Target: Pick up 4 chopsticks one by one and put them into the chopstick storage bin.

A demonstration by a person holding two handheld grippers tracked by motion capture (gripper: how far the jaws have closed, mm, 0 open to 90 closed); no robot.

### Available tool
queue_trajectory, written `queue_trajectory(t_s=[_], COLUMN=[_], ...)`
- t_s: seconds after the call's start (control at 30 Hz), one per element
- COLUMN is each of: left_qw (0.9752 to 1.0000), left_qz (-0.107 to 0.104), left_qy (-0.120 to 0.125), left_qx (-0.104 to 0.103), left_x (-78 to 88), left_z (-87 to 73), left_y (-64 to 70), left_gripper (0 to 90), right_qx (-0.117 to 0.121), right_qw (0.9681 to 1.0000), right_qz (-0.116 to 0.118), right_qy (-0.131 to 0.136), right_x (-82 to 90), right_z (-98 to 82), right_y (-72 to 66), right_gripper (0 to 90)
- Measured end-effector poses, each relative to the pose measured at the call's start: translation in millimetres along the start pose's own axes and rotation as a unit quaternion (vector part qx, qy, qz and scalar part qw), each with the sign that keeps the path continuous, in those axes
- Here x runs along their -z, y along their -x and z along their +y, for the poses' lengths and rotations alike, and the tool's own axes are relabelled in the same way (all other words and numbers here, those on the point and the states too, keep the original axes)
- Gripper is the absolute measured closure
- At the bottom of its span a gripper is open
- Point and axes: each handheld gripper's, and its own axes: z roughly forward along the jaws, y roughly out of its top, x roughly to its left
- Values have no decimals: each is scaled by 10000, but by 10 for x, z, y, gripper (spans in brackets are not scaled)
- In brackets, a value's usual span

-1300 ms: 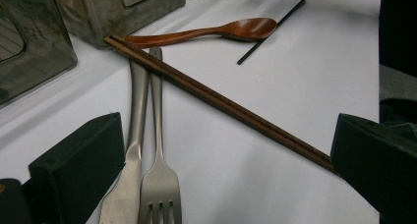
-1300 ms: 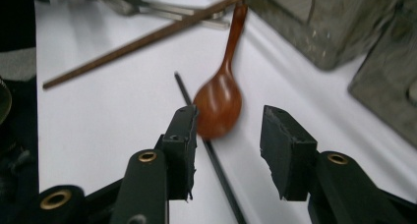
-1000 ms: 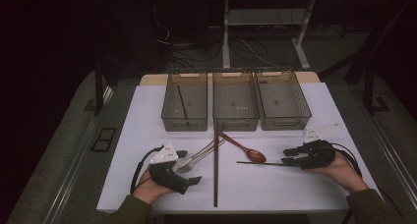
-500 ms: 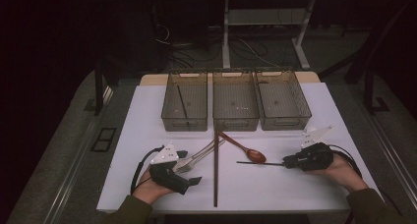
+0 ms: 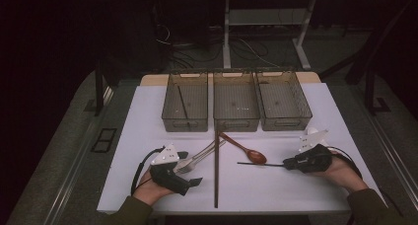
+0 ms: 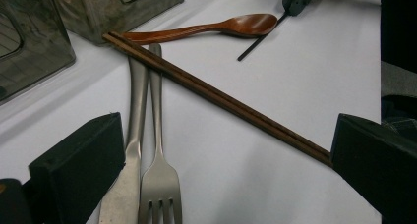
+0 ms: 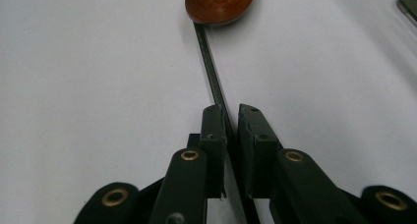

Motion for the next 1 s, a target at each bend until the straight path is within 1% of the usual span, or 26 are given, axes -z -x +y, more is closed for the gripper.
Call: queue_trajectory(t_s=[0.07, 0.17, 0.27, 0.5, 0.6, 0.7, 0.83, 0.97, 1.0], left_qw=[10000, 10000, 10000, 10000, 10000, 10000, 10000, 10000, 10000], left_qz=[-1, -8, -4, -9, -9, -7, -5, -3, -2], left_qy=[-6, 5, 1, -1, 1, 1, 0, -2, -3], left_qx=[-3, 6, 4, -4, -9, -7, -19, -30, -30], left_x=[-3, -7, -6, -6, -2, -1, 1, 4, 4], left_z=[0, 0, 0, 0, 2, 2, 3, 4, 4], left_y=[2, 5, 5, 6, 5, 6, 5, 4, 4], left_gripper=[0, 0, 0, 0, 0, 0, 0, 0, 0], right_qx=[128, 242, 273, 305, 367, 345, 329, 216, 203], right_qw=[9999, 9996, 9996, 9993, 9989, 9989, 9988, 9988, 9990], right_qz=[-65, -75, -33, 151, 221, 261, 353, 426, 404], right_qy=[-38, -79, -85, -151, -166, -187, -122, -51, -26], right_x=[-3, -4, -2, 0, -2, -1, 19, 56, 65], right_z=[8, 23, 26, 42, 48, 54, 58, 65, 67], right_y=[-11, -20, -18, -31, -35, -50, -51, -66, -67], right_gripper=[818, 827, 836, 850, 851, 851, 852, 852, 852])
